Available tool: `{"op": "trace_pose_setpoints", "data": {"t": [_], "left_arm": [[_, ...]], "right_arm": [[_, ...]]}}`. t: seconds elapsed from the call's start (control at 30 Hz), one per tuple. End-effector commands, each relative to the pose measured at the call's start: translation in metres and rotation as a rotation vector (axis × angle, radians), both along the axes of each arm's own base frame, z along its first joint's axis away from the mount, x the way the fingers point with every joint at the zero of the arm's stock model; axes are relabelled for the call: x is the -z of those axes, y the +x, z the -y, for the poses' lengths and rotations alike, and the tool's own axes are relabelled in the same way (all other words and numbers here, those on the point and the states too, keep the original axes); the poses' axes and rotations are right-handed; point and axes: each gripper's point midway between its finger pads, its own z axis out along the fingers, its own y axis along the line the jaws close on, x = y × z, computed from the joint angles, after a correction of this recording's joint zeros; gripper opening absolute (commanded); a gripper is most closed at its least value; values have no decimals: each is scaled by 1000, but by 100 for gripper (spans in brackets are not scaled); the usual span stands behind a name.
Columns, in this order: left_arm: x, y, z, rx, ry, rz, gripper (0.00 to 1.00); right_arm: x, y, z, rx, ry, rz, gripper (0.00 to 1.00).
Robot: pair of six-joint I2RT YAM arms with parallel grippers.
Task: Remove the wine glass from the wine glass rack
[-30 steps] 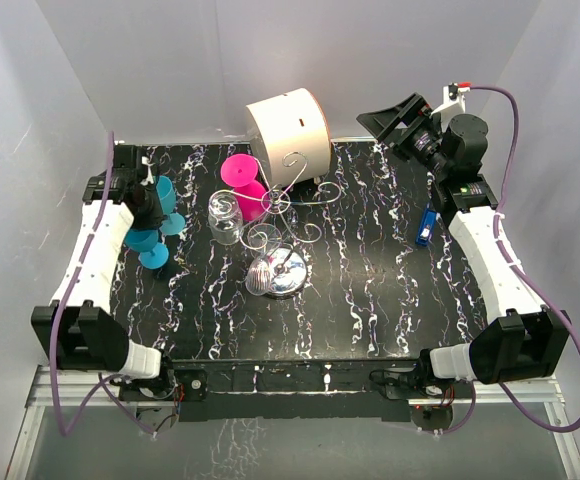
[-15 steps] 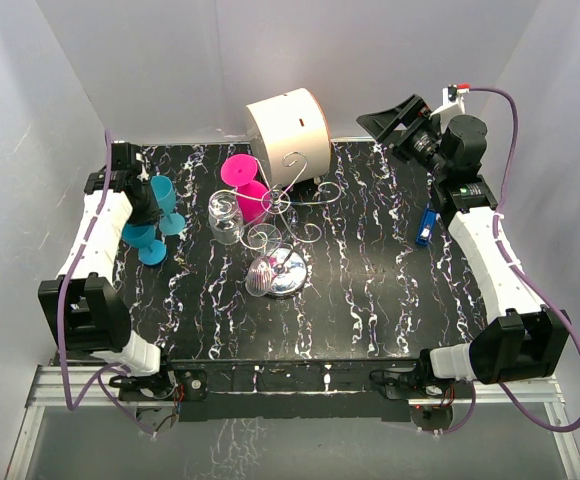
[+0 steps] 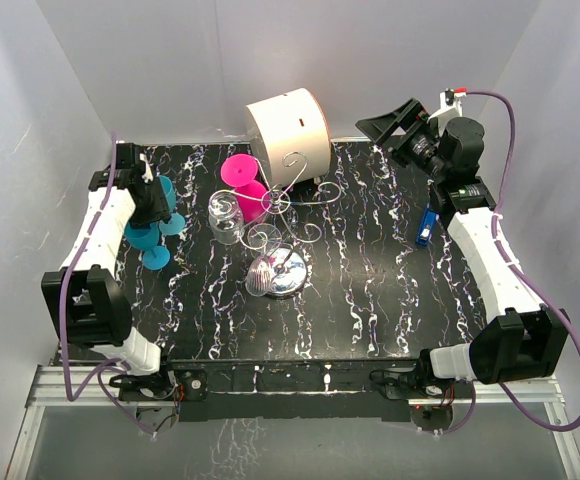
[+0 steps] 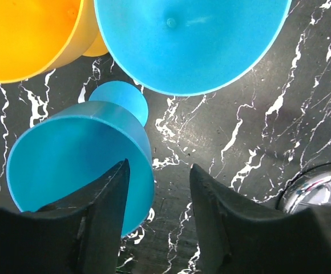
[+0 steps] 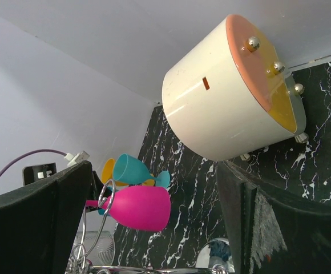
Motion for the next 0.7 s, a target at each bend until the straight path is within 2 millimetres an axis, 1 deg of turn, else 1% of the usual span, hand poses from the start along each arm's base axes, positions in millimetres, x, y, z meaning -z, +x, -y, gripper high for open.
{"op": "trace_pose_setpoints", "data": {"t": [0.0,0.13,0.23,0.27,0.4,0.47,0.5,0.63,0.67], "left_arm": [[-49,-6,2,12,-10,114,48],[-87,-17,11,22,-49,218,57],[-122,-31,24,51,-105,332,62],[-131,-36,29,68,-126,363,63],[-162,-49,45,125,-183,478,71],[-180,-50,57,160,-242,534,75],[-193,-48,66,185,-286,567,77],[-234,-39,108,305,-524,670,79],[-241,-36,116,328,-580,678,79]], "right_arm": [[-25,-5,6,27,-21,81,89],[-29,-5,11,56,-64,90,90],[-33,-5,14,68,-92,103,91],[-35,-5,14,65,-103,106,92],[-62,-9,3,-10,-109,145,92],[-78,-13,-4,-56,-87,169,92],[-84,-14,-7,-75,-73,176,92],[-94,-17,-14,-111,-23,183,92],[-95,-18,-15,-115,-16,183,92]]}}
